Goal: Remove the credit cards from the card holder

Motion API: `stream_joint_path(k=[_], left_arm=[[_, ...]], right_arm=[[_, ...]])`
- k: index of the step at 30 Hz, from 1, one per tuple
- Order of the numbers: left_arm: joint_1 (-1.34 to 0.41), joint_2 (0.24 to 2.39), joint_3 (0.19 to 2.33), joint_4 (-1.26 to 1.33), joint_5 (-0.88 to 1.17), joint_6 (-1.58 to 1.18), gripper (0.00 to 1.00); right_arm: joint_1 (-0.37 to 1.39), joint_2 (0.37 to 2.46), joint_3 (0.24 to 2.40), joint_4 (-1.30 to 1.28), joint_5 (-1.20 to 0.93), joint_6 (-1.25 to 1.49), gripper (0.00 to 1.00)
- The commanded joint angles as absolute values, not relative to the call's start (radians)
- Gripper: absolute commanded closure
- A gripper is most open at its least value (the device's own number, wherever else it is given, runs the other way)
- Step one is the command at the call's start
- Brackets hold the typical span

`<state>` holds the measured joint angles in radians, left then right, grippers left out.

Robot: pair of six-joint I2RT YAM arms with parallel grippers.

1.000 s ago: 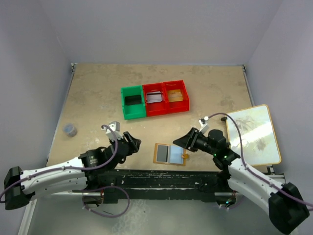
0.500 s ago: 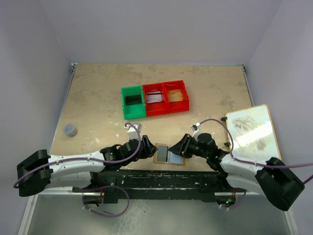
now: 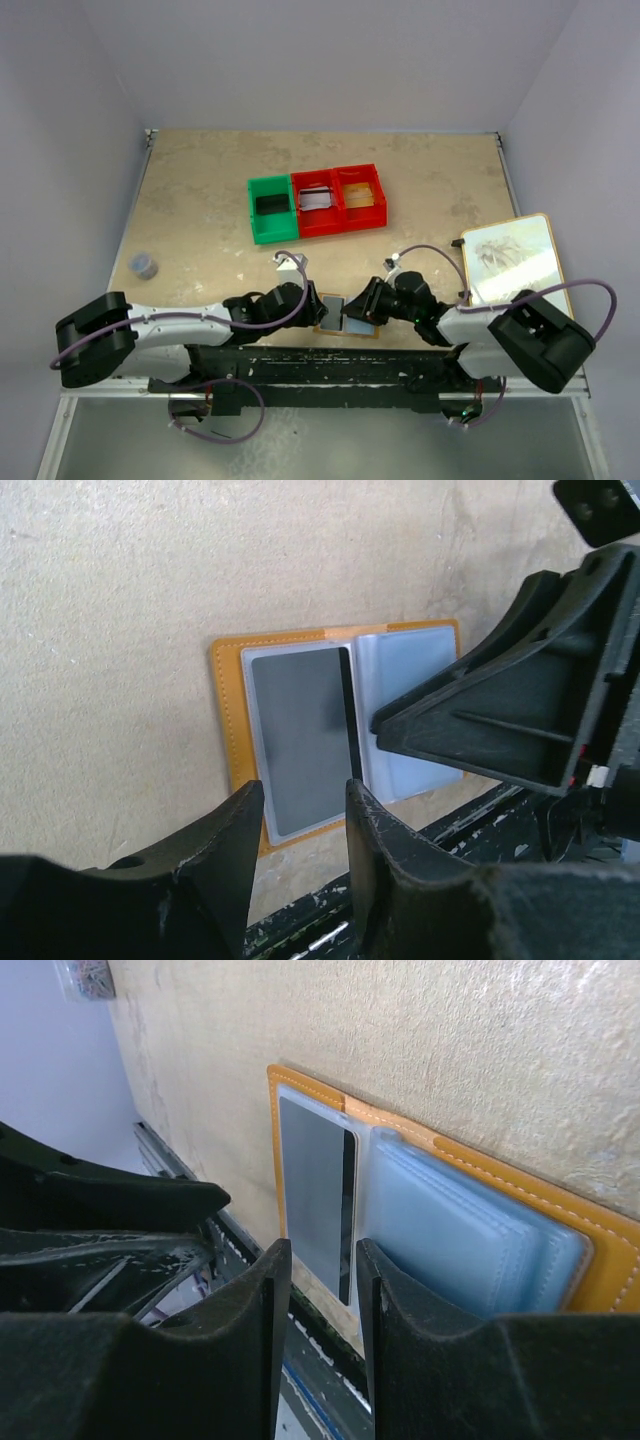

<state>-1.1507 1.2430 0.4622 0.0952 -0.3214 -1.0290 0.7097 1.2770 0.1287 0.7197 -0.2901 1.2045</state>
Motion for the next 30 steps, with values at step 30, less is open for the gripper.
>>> stream_joint_path(k=[30], left_arm=[[-1.155,1.398,0.522,0.108,-0.294,-0.964,0.88]], right_arm=[[0.749,1.473,0.186,0.734,-0.23,1.261,0.75]])
